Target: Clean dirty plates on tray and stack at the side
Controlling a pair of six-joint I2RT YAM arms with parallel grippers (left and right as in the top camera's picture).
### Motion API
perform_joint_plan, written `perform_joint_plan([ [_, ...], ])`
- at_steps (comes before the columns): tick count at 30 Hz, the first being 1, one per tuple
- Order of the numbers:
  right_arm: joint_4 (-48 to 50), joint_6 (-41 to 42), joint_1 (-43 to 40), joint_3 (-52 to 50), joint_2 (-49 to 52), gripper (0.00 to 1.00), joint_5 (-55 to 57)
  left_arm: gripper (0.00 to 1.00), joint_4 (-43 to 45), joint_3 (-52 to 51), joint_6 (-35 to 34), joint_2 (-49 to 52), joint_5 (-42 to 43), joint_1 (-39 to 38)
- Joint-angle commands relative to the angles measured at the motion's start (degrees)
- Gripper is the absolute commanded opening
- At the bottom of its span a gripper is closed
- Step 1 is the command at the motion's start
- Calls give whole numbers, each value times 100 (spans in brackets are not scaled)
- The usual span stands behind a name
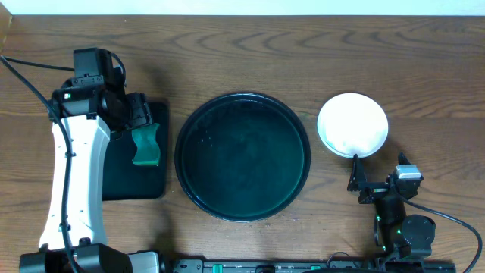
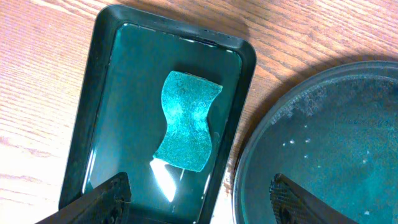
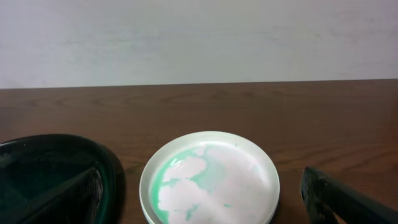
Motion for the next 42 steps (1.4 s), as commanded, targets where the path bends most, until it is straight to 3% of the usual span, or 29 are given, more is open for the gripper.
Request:
perform_joint_plan([
  [1, -20, 76, -17, -11, -50, 99, -26, 72, -13, 28, -9, 24, -13, 28],
  [30, -20, 76, -20, -11, -50, 99, -28, 72, -13, 28, -9, -13, -13, 28],
  [42, -20, 79, -17, -11, -50, 99, -26, 72, 350, -52, -9, -1436, -28, 9],
])
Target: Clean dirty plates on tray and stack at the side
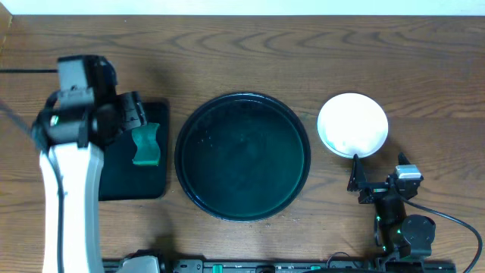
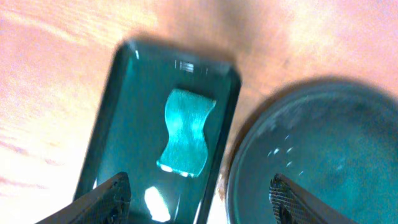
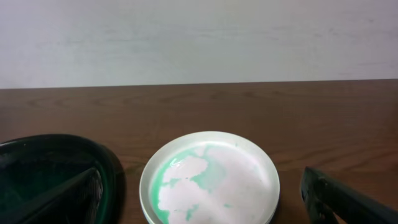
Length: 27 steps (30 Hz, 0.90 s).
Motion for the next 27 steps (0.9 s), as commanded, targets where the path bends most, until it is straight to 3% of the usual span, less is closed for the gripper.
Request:
perform_joint_plan([
  [1, -17, 74, -17, -11, -50, 99, -28, 72, 313, -103, -11, -566, -24, 7],
  [9, -17, 74, -17, -11, -50, 99, -28, 72, 1851, -1272, -7, -1915, 83, -81],
  [18, -17, 74, -20, -11, -50, 99, -28, 72, 4332, -4037, -7, -3893, 79, -332],
  [27, -17, 74, -20, -11, -50, 99, -26, 72, 5591, -6094, 17, -5615, 76, -332],
])
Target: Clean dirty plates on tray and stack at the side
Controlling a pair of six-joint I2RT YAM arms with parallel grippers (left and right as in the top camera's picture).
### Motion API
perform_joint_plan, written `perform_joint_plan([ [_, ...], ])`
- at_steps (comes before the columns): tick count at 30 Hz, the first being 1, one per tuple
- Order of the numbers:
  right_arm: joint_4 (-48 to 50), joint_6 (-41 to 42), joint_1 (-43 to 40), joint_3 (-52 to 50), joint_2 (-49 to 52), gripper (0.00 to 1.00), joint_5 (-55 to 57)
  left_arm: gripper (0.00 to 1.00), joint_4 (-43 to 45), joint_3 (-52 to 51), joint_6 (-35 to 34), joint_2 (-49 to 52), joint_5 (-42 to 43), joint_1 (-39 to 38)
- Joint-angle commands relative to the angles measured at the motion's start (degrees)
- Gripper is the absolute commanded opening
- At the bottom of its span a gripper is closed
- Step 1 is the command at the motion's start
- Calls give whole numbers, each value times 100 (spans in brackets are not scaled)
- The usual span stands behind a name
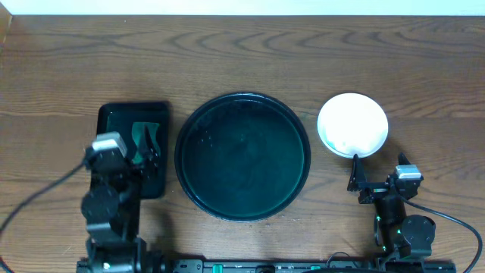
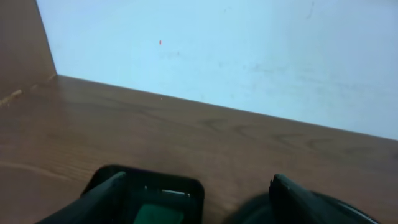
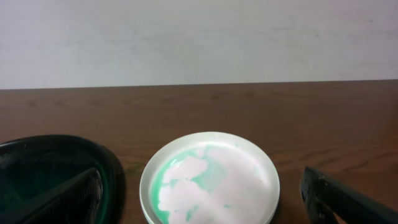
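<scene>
A white plate point(image 3: 211, 177) smeared with green lies on the wood right of the round dark tray point(image 1: 242, 155), also seen as plate point(image 1: 352, 125). Only pale specks show on the tray's surface. My right gripper point(image 3: 199, 180) stands open just in front of the plate, low at the table's front edge, shown as right gripper point(image 1: 377, 173). My left gripper point(image 2: 199, 180) is open and holds nothing; its arm is folded back at the front left, left gripper point(image 1: 144, 152), over the near end of the small tray.
A small black rectangular tray point(image 1: 132, 121) left of the round tray holds a green sponge point(image 1: 142, 136). The sponge point(image 2: 158, 214) shows just ahead of my left fingers. A pale wall runs along the table's far edge.
My left arm, which reached out high over the small tray looking down on the sponge, is now folded back at the front edge, looking level across the table. The right arm has not moved.
My left gripper first hung open close above the sponge in the small tray. Then it was higher, the sponge smaller in its view. Now the arm is drawn back to the front edge, still open. The plate and right gripper stayed put throughout.
</scene>
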Motion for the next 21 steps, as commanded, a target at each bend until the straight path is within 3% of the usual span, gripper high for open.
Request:
perform_joint_plan([
  [1, -20, 72, -17, -9, -39, 99, -28, 72, 205, -538, 17, -549, 28, -24],
  [8, -20, 72, -17, -9, -39, 99, -28, 72, 236, -1373, 59, -1528, -555, -343],
  [14, -20, 72, -20, -9, -39, 99, -28, 73, 238, -1930, 138, -2271, -570, -356],
  [21, -20, 72, -20, -9, -39, 99, -28, 72, 175, -2177, 173, -2256, -570, -356],
])
